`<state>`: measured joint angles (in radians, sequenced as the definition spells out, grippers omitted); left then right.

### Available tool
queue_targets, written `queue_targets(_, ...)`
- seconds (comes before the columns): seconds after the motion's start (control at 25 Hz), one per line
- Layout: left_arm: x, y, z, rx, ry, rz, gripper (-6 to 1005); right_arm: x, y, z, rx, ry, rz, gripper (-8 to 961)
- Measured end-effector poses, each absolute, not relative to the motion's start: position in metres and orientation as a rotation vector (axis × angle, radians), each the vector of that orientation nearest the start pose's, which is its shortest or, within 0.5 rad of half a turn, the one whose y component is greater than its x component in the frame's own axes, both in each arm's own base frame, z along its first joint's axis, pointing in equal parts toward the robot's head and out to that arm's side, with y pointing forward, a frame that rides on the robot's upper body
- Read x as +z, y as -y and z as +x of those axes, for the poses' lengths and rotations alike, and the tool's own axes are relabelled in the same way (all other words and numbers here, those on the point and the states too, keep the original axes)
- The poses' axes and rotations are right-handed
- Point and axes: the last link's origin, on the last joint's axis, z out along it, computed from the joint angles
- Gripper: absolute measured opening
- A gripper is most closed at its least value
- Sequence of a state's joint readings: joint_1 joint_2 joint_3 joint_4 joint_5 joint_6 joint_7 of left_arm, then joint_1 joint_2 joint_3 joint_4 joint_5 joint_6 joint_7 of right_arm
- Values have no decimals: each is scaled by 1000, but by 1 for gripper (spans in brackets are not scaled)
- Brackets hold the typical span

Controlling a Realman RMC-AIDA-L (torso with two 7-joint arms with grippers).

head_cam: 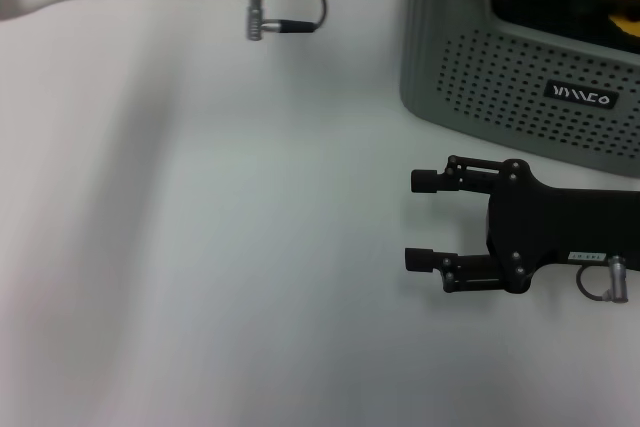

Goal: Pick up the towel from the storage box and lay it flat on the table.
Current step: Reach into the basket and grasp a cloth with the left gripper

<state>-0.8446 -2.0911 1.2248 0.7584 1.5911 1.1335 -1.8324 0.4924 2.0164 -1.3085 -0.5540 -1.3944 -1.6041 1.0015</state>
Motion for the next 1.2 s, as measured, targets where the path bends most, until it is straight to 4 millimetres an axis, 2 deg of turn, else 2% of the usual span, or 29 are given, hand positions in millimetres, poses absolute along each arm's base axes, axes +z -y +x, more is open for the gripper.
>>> queue_targets(0.2,-59,-417,-54,-697,542,-2750,817,-33,-299,215,1018,-18,-2871,768)
queue_targets(0.4,-67,-416,-44,-659,503,-2761,814,-33,-296,214,1038,5,-2875,768)
queue_targets(0.64,-75,-417,-38,-627,468,-2744,785,-34,-292,214,1057,23,-2876,769)
queue_targets(0.68,-84,-416,-33,-587,413,-2738,778,-34,-292,214,1059,25,-2876,769)
queue_targets(0.84,-95,-414,-27,-527,328,-2734,750,-34,-291,214,1065,32,-2876,769)
queue_targets(1.2,-103,-416,-20,-476,212,-2664,688,-33,-290,215,1070,40,-2868,769)
